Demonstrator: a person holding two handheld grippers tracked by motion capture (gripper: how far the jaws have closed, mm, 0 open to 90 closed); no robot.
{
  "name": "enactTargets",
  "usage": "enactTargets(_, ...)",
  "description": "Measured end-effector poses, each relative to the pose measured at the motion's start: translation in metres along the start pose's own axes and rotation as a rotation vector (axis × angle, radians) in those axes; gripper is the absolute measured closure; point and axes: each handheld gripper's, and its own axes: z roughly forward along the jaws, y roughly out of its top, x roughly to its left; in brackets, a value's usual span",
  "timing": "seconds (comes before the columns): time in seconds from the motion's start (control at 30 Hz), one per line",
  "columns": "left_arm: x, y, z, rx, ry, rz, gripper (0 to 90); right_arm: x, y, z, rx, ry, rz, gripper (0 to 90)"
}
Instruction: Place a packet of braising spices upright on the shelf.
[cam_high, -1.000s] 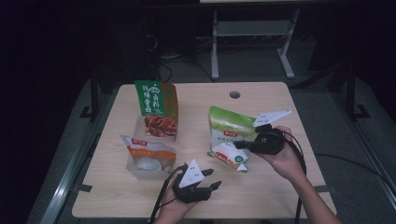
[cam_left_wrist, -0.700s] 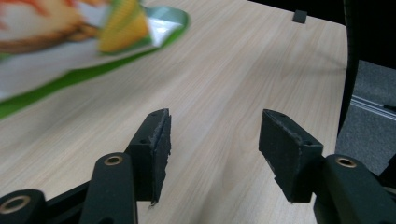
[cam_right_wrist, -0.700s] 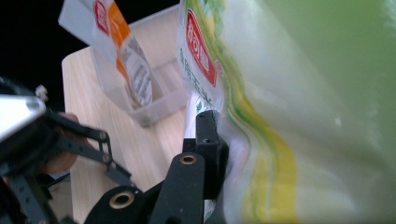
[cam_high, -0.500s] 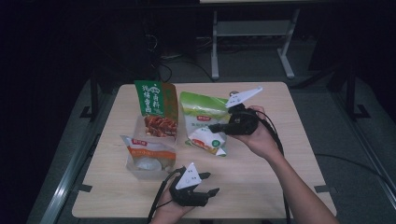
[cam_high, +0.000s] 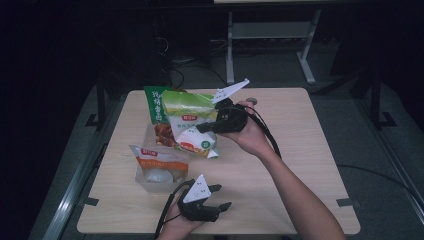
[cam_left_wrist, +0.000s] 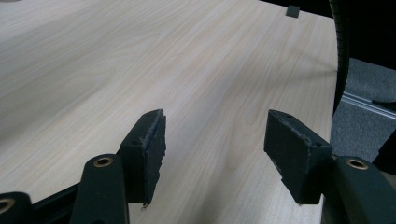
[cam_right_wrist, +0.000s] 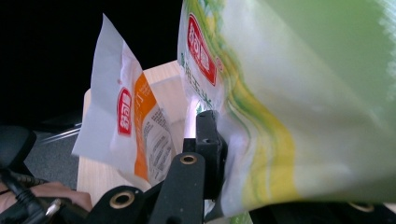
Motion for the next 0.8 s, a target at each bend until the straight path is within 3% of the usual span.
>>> enactTargets(0.23,0.001,0.000,-0.001,-0.003,-0.003,0.009,37.1,0.001,0.013,0.021,0.008,0.021,-0.038,85.6)
enactTargets(0.8,0.001,-0.002,-0.001,-0.004,-0.010,0.004,36.1,0.001,0.031,0.056,0.001,0.069,-0.035,85.7)
